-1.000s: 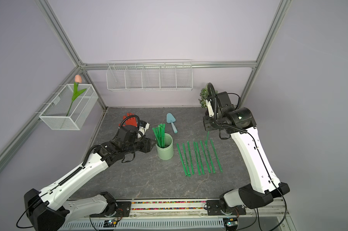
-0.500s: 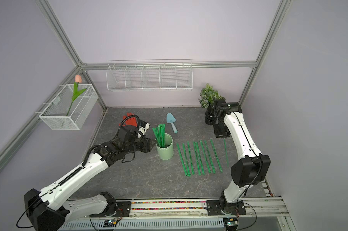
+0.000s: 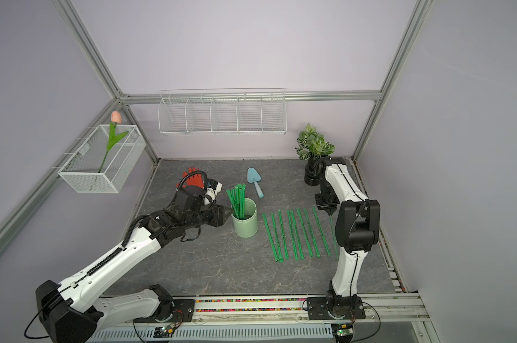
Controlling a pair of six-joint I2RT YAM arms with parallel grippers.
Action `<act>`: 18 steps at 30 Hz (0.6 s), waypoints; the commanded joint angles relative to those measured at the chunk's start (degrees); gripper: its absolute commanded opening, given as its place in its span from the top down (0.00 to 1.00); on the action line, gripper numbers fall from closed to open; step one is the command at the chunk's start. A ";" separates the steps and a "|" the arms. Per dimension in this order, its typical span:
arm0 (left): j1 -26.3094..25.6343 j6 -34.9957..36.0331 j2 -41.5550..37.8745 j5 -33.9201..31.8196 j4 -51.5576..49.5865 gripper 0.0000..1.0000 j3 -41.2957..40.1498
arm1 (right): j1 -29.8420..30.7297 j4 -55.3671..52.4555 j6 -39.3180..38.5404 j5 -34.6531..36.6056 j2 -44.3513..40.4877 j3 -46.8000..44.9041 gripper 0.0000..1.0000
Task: Take the straws out of the storage container
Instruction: Place the straw at the center of the board.
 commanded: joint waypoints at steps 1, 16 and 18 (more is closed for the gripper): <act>-0.16 0.15 -0.39 0.12 -0.20 0.45 0.48 | -0.62 0.32 -1.23 -1.16 2.83 1.79 0.93; -0.16 0.19 0.25 -0.07 -0.29 0.45 0.48 | -2.38 2.31 -2.59 -1.78 12.25 6.27 0.92; -0.16 0.17 0.42 -0.14 -0.29 0.45 0.48 | -2.67 2.51 -2.85 -1.75 13.24 6.74 0.92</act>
